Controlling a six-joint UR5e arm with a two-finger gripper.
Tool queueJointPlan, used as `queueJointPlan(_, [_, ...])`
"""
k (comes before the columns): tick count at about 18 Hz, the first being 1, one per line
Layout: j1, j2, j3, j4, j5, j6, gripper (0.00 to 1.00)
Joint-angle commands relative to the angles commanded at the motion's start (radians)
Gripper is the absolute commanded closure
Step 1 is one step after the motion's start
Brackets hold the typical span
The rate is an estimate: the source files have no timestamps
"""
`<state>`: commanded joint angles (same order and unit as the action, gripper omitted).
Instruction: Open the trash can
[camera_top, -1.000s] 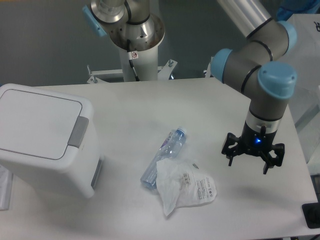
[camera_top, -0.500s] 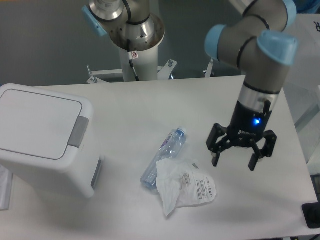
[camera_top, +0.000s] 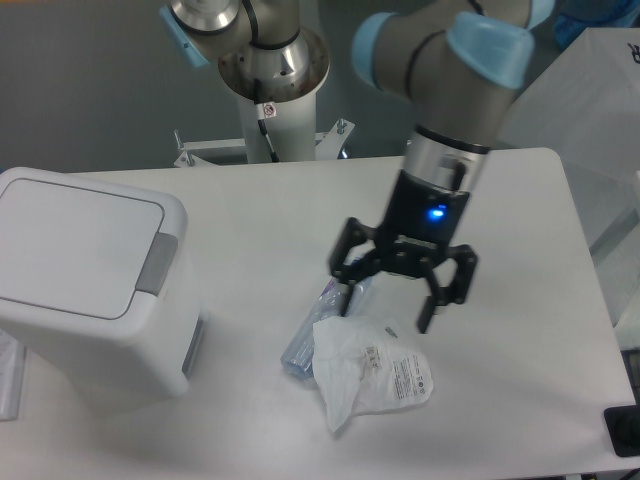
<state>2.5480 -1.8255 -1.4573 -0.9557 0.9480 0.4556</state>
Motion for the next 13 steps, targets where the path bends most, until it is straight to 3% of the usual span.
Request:
queueJointPlan(8, [-0.032, 0.037, -0.003, -0.002, -0.006, -0.090, 0.00])
queueJointPlan(13, [-0.038, 0.081, -0.058, 0.000, -0.003, -0.087, 0.00])
